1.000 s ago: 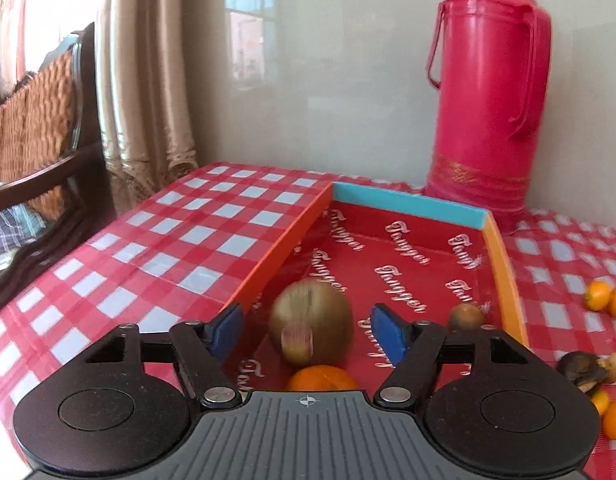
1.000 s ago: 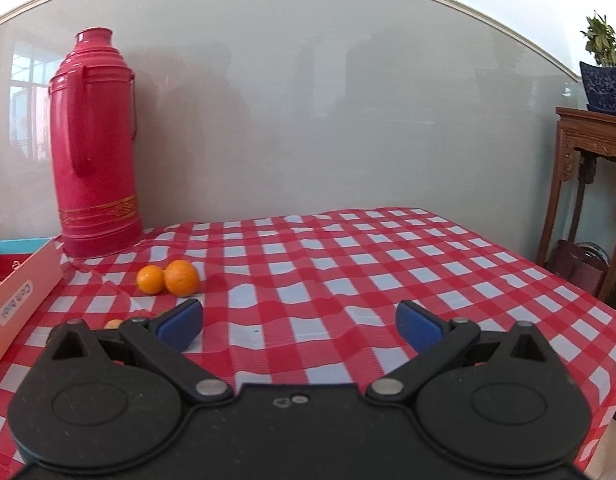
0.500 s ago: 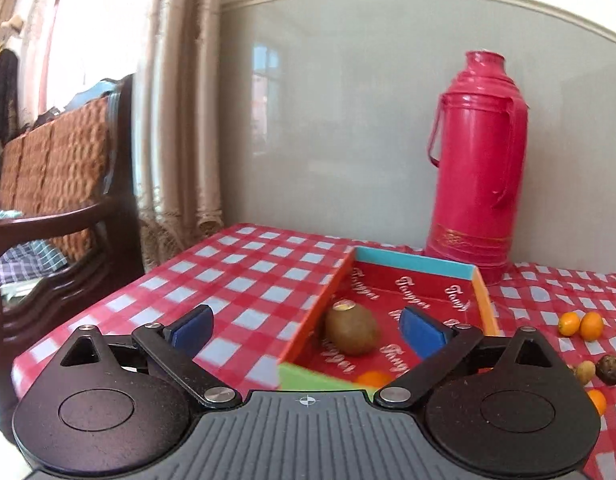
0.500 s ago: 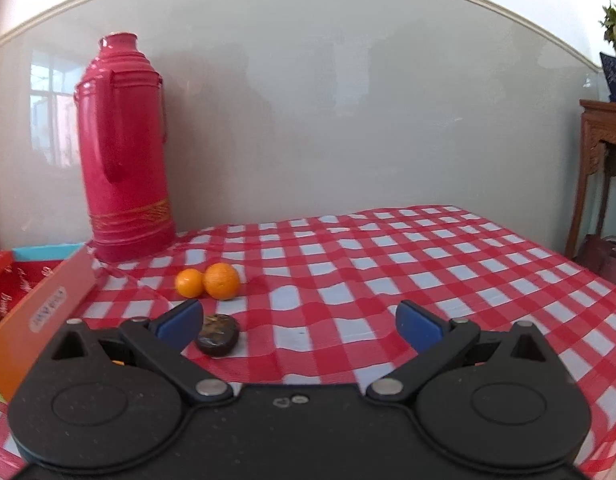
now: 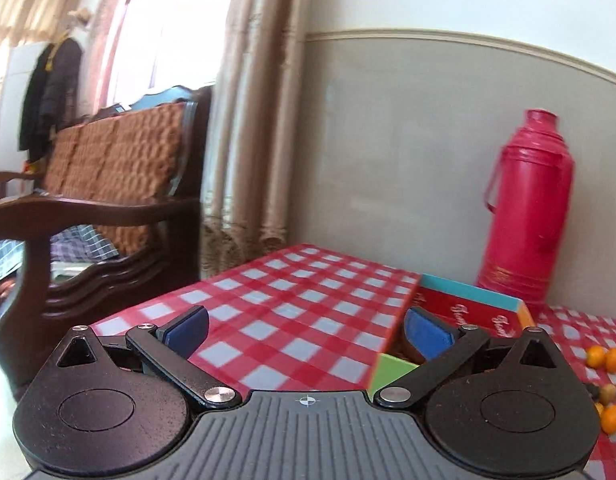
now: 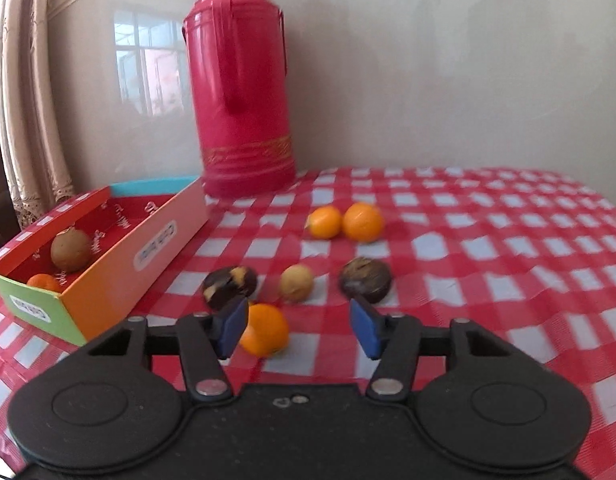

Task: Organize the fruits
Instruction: 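Close the right gripper on the small tangerine, then carry the tangerine with the right gripper into the box and release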

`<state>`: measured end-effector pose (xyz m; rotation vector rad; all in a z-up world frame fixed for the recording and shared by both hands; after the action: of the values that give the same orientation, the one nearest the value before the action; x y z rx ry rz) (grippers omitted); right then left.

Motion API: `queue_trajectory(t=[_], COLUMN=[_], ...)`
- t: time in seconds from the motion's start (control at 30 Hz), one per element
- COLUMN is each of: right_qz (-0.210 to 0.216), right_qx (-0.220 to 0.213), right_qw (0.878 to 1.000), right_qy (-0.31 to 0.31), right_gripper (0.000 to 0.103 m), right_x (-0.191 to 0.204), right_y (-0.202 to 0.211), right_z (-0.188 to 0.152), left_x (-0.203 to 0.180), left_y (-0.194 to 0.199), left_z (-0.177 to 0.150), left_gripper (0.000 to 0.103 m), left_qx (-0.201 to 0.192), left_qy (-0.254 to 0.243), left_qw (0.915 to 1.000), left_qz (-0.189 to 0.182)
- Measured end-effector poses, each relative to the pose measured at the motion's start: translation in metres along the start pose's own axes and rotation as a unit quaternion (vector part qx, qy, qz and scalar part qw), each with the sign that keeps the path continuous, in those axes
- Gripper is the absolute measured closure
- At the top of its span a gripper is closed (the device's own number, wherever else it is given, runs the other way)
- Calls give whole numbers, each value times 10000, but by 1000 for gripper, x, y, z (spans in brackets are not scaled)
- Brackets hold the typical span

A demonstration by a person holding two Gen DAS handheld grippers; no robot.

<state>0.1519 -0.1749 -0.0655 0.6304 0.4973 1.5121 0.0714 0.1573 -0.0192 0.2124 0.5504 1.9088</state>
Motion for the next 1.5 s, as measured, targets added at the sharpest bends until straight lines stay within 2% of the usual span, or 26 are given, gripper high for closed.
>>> queue_trajectory(t=[0.13, 0.2, 0.33, 0.5, 0.67, 0.83, 1.1, 1.23, 1.37, 1.5], right_qz=[232, 313, 427, 319, 174, 656, 1207, 1171, 1171, 1154], right_qx=[158, 237, 391, 304, -358, -905, -870, -833, -720, -718], right_qw=[9995, 9991, 9977, 9986, 9991, 9936, 9837, 9798, 9801, 9804], right_qy=[-140, -186, -339, -307, -144, 159, 1011, 1389, 1433, 1425], right_gripper=[59, 72, 78, 79, 79, 79, 79, 79, 79, 73], right_x=[4, 7, 8, 11, 19, 49, 115, 139, 144, 146], right_y=[-8, -10, -18, -17, 4, 18, 10, 6, -1, 1], right_z=[2, -2, -3, -4, 2, 10, 5, 1, 1, -1], left_x=[18, 25, 37, 45, 55, 75, 125, 141, 148, 149], left_y=[-3, -5, -8, -9, -6, -5, -8, -7, -8, -9], left_z=[0, 0, 0, -1, -2, -3, -7, -11, -12, -11], left_gripper=[0, 0, 0, 0, 0, 0, 0, 0, 0, 0], left_qx=[-2, 32, 60, 56, 27, 39, 206, 224, 228, 224], left_qy=[199, 270, 385, 439, 464, 544, 1001, 1153, 1154, 1123], left_qw=[9997, 9994, 9988, 9983, 9975, 9953, 9876, 9844, 9835, 9839], left_qz=[167, 225, 310, 390, 535, 803, 1194, 1313, 1377, 1369])
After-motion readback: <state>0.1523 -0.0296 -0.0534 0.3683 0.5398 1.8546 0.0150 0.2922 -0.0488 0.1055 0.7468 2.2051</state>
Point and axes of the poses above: each gripper's, at about its wrist camera, not at the fingertips, and y roughly against the way its jaws point, x to its left, z to its top, the point moved 2 cm from there along -y, roughly the way its jaws point, and after that the axes turned 13 degrees about x, right-handed, at the moved point
